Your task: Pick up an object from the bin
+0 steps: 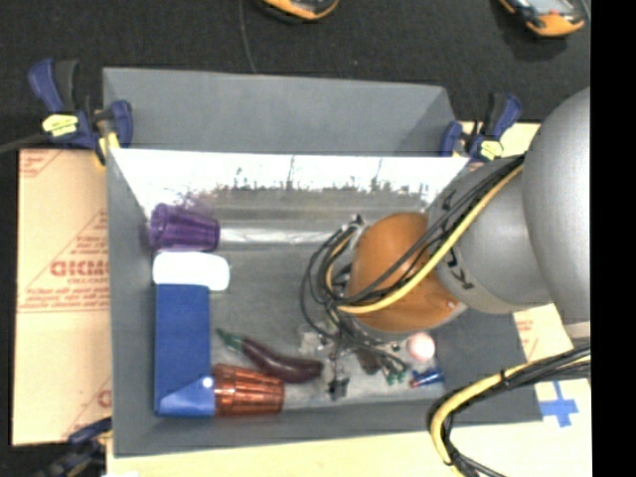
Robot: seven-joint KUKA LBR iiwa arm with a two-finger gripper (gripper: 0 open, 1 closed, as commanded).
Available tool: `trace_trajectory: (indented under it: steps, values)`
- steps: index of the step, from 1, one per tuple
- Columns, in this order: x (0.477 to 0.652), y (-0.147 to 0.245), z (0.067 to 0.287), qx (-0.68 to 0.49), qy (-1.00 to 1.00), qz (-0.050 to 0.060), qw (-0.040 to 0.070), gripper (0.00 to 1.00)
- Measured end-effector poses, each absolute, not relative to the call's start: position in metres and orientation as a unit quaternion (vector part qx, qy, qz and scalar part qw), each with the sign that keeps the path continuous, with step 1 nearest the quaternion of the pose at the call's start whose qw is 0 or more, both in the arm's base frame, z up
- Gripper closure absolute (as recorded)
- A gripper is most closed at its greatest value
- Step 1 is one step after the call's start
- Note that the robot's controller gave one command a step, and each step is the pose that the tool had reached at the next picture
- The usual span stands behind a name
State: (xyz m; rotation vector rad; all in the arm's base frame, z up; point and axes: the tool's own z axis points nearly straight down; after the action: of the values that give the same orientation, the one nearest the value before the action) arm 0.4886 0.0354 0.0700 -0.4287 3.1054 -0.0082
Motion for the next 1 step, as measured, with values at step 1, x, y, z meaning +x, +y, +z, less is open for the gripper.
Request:
trace_trajectory:
  steps: [1]
  values:
    - [0.4886,0.0469,0.0708,-0.135,0.991,-0.002,0.006,1.00]
